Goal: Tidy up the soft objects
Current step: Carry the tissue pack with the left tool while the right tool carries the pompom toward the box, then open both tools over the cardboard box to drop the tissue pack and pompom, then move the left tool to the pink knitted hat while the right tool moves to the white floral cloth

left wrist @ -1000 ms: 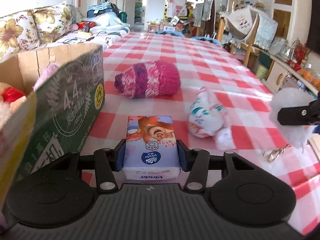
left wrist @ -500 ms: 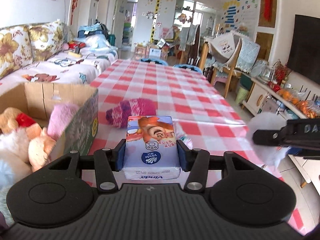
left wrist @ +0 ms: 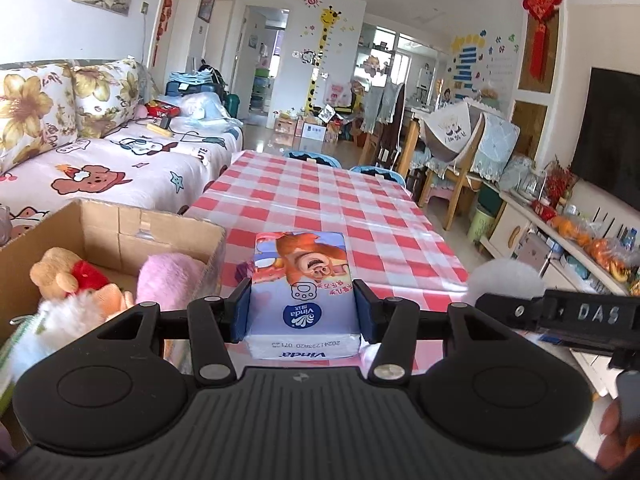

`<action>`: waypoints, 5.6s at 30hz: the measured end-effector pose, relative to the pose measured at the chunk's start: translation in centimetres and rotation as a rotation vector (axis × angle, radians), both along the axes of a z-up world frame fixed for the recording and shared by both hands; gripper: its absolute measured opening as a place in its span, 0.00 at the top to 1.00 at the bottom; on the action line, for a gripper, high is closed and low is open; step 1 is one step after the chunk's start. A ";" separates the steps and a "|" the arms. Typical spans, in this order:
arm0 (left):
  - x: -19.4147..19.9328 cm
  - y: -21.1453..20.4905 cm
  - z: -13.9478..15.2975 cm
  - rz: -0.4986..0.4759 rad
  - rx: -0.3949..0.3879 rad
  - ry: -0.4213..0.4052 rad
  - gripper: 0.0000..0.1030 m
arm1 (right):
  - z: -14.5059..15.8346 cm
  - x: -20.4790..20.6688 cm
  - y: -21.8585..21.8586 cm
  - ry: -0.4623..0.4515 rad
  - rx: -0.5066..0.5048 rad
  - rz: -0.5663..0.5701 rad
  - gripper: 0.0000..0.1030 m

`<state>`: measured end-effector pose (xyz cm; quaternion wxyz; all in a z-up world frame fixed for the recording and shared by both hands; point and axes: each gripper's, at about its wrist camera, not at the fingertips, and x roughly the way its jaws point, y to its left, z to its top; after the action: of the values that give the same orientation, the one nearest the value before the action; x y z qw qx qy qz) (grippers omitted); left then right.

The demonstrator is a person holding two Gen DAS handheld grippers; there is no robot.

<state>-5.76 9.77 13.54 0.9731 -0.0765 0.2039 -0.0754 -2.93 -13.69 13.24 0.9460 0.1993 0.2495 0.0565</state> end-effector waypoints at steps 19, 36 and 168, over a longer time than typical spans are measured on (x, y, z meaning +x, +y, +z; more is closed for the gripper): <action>1.9 5.4 1.5 0.123 -0.073 -0.045 0.39 | 1.5 1.5 4.0 -0.076 0.127 0.191 0.54; 2.0 9.7 1.5 0.187 -0.112 -0.020 0.39 | 2.3 3.1 10.9 -0.059 0.290 0.462 0.54; 0.4 -0.8 0.3 -0.125 0.234 -0.026 0.00 | -0.4 1.9 -7.2 -0.071 0.165 -0.130 0.03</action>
<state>-5.39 8.98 13.86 0.9713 0.0516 0.2029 -0.1128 -1.05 -20.94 12.81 0.9363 0.2901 0.1969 0.0222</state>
